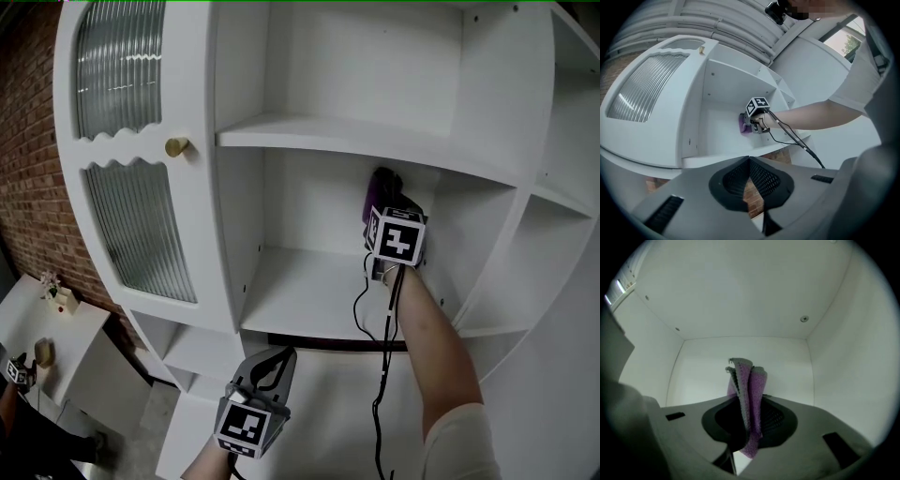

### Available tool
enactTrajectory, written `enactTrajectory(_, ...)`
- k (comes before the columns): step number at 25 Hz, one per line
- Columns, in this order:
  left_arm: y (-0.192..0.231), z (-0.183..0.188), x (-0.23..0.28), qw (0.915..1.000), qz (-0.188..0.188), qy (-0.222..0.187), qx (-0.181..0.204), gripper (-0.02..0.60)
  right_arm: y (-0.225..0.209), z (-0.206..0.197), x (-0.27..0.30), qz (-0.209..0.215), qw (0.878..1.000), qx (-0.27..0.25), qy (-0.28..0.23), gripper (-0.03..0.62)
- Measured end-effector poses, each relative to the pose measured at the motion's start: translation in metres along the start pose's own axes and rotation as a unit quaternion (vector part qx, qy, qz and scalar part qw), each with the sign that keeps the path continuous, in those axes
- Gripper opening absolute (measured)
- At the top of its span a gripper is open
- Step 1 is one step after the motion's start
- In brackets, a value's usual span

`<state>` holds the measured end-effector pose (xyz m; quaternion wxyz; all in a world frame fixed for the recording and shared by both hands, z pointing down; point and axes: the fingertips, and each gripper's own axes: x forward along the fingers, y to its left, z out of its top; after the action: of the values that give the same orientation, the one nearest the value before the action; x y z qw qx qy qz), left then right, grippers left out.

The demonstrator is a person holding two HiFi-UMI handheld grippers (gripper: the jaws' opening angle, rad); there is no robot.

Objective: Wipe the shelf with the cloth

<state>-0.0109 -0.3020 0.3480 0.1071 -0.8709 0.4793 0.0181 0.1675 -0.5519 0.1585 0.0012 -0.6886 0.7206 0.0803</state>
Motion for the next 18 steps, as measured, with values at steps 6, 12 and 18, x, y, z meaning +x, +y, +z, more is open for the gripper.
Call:
enactTrajectory(6,-0.018,0.001,0.007,1.0,-0.004,0.006,-0.001,0.012,-0.054,-0.008,-0.01,-0.08,0.997,-0.008,0.005,0.081)
enactTrajectory(12,-0.033,0.001,0.011,1.0,-0.009,0.0,-0.002,0.014,-0.08,-0.011,-0.014,-0.112,0.993,0.031,0.0,0.08)
enactTrajectory(18,-0.024,-0.002,-0.001,0.9999,0.009,0.007,-0.008,0.014,-0.074,-0.011,-0.019,-0.096,0.994,0.041,0.0,0.081)
